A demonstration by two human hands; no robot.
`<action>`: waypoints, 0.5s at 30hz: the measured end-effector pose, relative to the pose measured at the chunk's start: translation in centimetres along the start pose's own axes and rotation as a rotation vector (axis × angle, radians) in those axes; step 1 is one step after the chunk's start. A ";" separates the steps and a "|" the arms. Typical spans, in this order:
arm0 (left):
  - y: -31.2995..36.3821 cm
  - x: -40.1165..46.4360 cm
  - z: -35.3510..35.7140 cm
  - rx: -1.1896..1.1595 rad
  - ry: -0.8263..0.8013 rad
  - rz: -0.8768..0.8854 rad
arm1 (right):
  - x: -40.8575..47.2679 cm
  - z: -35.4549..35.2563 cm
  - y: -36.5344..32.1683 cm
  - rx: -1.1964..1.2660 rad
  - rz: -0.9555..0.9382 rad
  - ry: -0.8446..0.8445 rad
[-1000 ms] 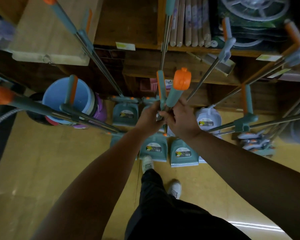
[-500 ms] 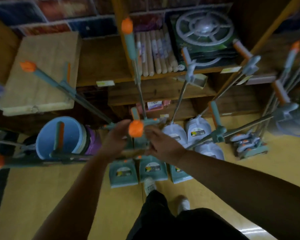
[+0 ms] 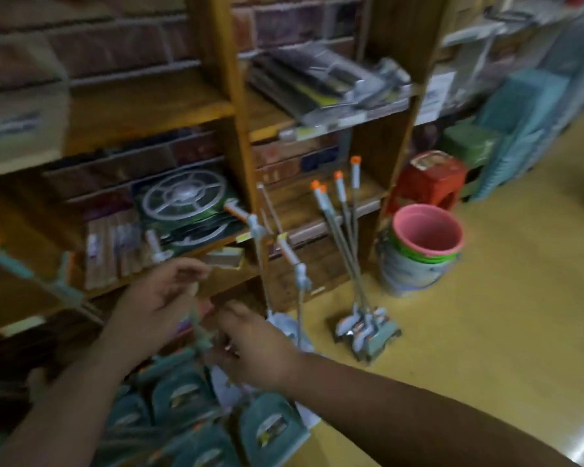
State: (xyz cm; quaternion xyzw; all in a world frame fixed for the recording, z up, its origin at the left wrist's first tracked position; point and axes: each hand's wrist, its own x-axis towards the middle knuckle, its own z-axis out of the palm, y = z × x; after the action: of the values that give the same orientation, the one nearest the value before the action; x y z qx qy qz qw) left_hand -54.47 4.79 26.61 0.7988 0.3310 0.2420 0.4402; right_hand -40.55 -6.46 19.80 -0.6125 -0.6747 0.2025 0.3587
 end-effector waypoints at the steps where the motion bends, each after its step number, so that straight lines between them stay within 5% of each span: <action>1: 2.5 0.5 3.1 -0.024 -0.018 0.032 | -1.0 -2.6 1.2 -0.022 0.022 0.039; 8: 9.5 6.6 20.1 -0.104 -0.219 0.008 | -9.1 -18.5 9.1 -0.113 0.283 0.300; 15: 8.6 15.9 31.2 -0.150 -0.221 -0.099 | -12.2 -25.0 20.1 -0.094 0.548 0.352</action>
State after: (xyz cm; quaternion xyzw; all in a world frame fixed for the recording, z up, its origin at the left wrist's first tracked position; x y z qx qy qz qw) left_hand -19.98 -3.73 20.09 0.7680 0.3007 0.1546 0.5439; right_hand -8.64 -19.08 19.13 -0.8128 -0.4210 0.1513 0.3730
